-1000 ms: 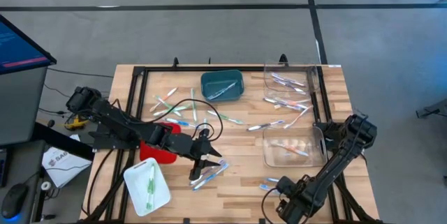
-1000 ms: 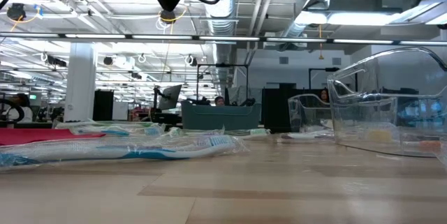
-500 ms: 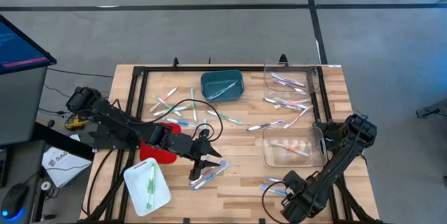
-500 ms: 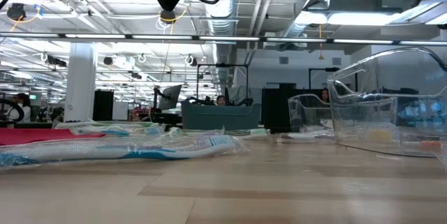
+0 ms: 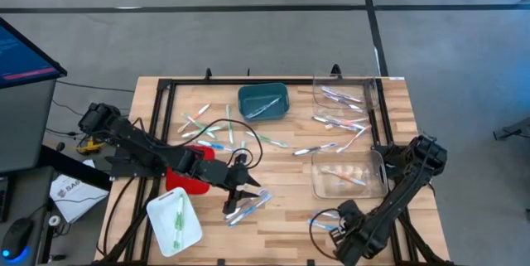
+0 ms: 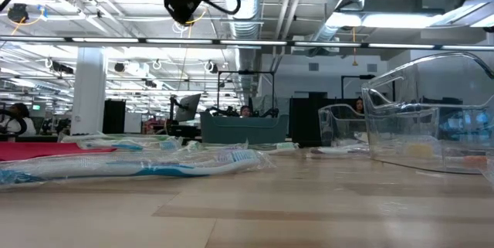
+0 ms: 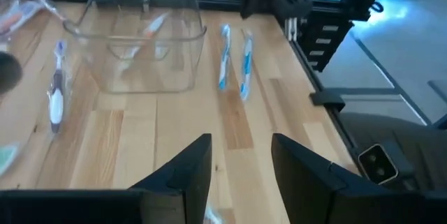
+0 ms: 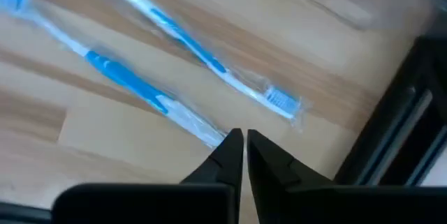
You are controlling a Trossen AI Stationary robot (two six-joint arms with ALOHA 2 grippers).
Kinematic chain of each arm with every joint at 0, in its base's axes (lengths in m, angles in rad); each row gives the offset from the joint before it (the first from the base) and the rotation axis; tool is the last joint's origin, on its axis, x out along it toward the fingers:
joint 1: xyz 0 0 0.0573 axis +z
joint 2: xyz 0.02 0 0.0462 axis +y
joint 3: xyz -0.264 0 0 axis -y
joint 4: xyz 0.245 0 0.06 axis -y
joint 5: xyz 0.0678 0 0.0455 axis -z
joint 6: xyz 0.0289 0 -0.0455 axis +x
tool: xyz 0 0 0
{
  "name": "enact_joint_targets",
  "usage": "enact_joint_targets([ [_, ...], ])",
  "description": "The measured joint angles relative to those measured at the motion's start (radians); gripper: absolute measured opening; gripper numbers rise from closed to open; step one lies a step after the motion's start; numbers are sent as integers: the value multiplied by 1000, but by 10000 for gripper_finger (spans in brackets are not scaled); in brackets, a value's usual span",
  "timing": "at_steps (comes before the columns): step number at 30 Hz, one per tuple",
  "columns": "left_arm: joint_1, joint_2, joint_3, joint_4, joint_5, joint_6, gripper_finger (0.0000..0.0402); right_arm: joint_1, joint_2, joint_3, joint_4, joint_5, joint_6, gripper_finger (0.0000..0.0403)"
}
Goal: Pick & Place Toothbrushes
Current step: Put the blue toothbrush into the blue bin
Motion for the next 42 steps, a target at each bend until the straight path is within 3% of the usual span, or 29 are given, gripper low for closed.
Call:
enact_joint_targets([
  [11, -32, 0, -65, 43, -13, -45, 145, -43, 98, 20, -12, -8, 122, 3],
  [18, -73, 0, -151, 254, -12, -39, 145, -96, 218, 126, -153, 11, 111, 2],
  [25, -83, 0, -162, 301, -8, 6, 145, -103, 225, 149, -272, 13, 114, 1],
  [42, -83, 0, -162, 342, 4, 34, 145, -102, 241, 126, -237, 20, 159, 0],
])
